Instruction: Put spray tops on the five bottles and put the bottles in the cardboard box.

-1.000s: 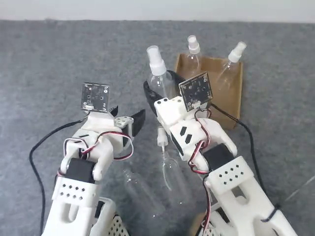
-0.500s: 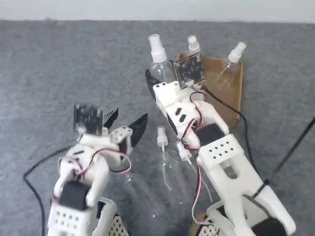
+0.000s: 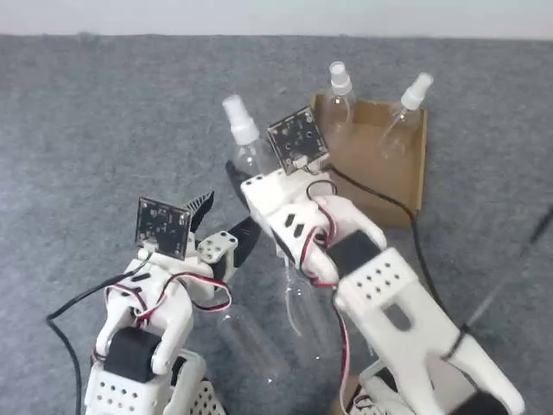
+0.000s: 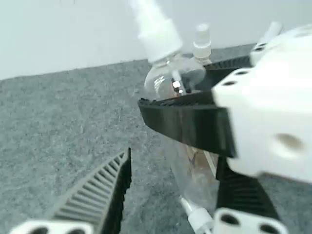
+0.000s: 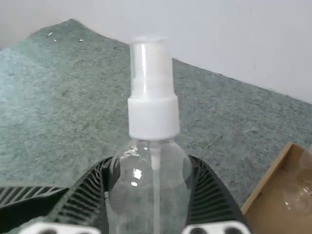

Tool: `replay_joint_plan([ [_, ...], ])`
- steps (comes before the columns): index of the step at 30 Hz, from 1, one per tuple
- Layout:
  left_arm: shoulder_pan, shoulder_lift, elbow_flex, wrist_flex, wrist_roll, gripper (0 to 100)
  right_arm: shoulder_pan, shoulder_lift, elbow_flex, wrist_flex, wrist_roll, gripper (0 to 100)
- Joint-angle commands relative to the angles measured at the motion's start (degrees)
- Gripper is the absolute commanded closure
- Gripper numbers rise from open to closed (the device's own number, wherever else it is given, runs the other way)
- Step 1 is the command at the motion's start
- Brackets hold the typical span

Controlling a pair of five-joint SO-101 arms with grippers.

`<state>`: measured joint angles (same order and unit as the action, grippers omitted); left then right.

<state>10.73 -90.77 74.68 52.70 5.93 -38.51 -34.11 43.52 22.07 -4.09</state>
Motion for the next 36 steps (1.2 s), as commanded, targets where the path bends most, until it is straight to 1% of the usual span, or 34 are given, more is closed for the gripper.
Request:
replay_joint_plan([
  [1, 0.09, 2.90, -0.13, -2.29, -0.44, 73, -1.54, -11.03, -4.40, 7.60, -3.08, 99.3],
  [6, 0.09, 3.60, -0.22, -2.37, -0.44, 73, -1.01, -15.87, -4.13, 11.91, -1.76, 99.3],
  [12, 0.00, 3.60, -0.31, -2.37, -0.44, 73, -0.13, -16.13, -4.13, 12.79, 0.09, 99.3],
  [14, 0.00, 3.60, -0.31, -2.20, -0.44, 73, 1.71, -15.96, -4.40, 12.70, 0.97, 99.3],
  [20, 0.00, 3.60, -0.22, -2.20, -0.44, 74, 10.86, -15.34, -6.15, 13.23, 4.66, 99.3],
  [25, -0.35, 3.60, -0.22, -1.93, -0.44, 74, 19.38, -7.87, -12.04, 13.23, 6.95, 99.3],
  [27, -0.53, 3.60, -0.22, -1.93, -0.18, 74, 21.14, -3.03, -13.80, 13.14, 6.86, 99.3],
  [33, -0.53, 3.52, 0.13, -2.11, -0.09, 74, 21.85, 9.19, -17.49, 12.62, 6.59, 99.3],
  [36, -0.53, 3.52, 0.48, -2.20, -0.26, 74, 22.02, 13.41, -17.93, 9.36, 6.68, 99.3],
])
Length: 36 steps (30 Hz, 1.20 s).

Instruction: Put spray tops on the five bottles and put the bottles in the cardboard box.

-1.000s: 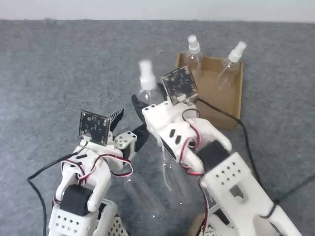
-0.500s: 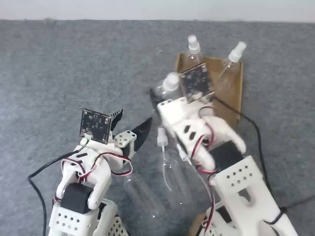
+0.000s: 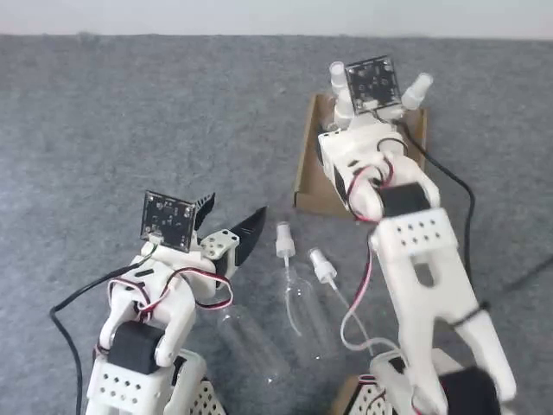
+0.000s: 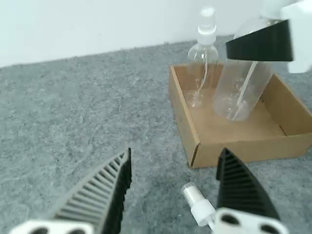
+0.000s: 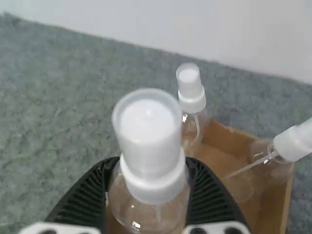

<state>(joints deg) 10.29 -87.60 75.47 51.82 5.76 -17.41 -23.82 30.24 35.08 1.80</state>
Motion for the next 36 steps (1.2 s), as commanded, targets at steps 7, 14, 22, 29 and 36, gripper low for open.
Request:
replay_joint_plan([
  [7, -7.03, 0.35, -0.40, -1.76, 0.00, 81, 1.80, 9.36, -4.84, -8.92, 1.05, 99.3],
  [14, -9.67, 0.35, -0.31, -2.37, 0.18, 82, 1.80, 16.57, -4.66, -14.29, 0.70, 99.3],
  [22, -7.91, 0.35, 0.22, -2.73, -0.18, 82, 2.33, 23.25, -4.92, -21.41, -3.25, 99.3],
  [29, -7.91, 0.35, 0.22, -2.73, -0.26, 82, 3.56, 24.66, -4.92, -24.13, -4.22, 99.3],
  [36, -7.91, 0.35, 0.22, -2.64, -0.26, 82, 3.56, 27.91, -4.92, -27.91, -4.31, 99.3],
])
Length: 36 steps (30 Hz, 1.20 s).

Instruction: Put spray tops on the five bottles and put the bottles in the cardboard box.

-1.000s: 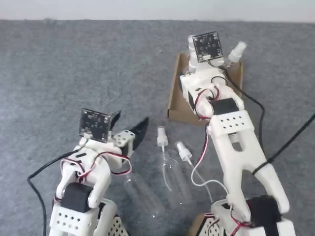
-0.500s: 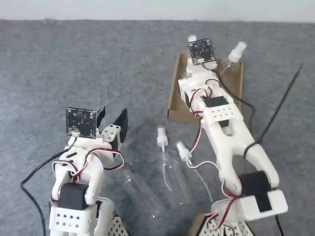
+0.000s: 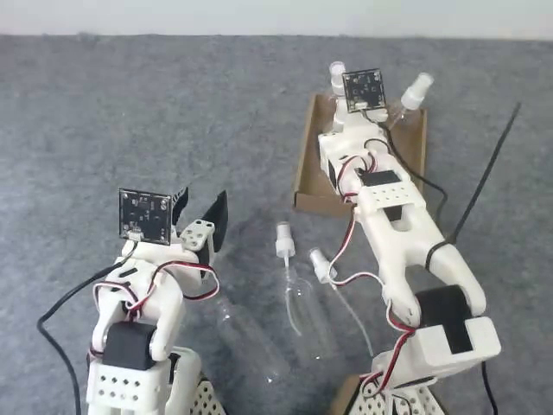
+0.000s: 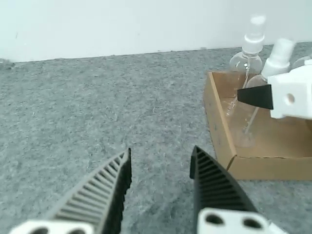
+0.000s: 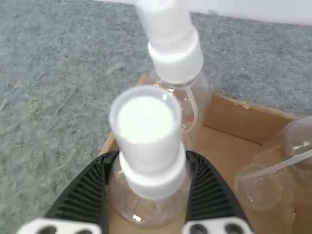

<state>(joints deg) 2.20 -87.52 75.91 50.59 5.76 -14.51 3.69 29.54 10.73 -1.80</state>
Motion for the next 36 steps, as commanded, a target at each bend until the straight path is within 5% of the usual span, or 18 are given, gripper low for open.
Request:
replay_joint_plan([
  [1, 0.18, 0.26, -0.22, -1.41, -0.26, 82, 0.66, 0.92, -4.22, -3.74, -0.70, 99.3],
  [36, 0.18, 0.26, -0.22, -1.41, -0.35, 82, -1.10, 1.98, -3.96, -2.07, -0.53, 99.1],
])
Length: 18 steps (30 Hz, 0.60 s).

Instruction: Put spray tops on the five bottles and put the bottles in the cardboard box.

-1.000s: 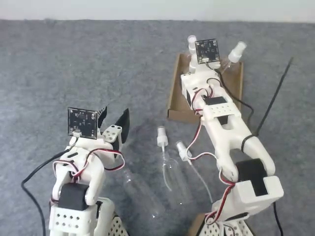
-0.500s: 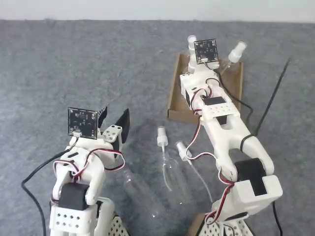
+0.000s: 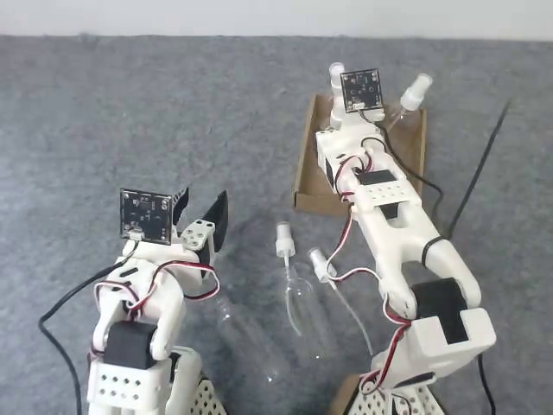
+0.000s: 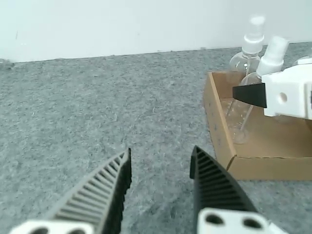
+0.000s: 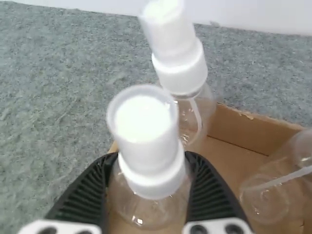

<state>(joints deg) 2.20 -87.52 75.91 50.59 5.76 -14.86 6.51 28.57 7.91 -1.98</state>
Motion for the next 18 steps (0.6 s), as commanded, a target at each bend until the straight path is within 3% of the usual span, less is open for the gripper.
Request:
replay_joint_plan([
  [1, 0.18, 0.26, -0.22, -1.41, -0.35, 82, -0.75, -0.84, -2.99, 0.75, -0.35, 99.1],
  [10, 0.18, 0.26, -0.22, -1.41, -0.53, 82, -0.75, -0.84, -2.90, 0.75, -0.35, 98.1],
  [18, 0.18, 0.26, -0.22, -1.41, -1.76, 82, -0.75, -0.75, -2.81, 0.84, -0.35, 81.4],
])
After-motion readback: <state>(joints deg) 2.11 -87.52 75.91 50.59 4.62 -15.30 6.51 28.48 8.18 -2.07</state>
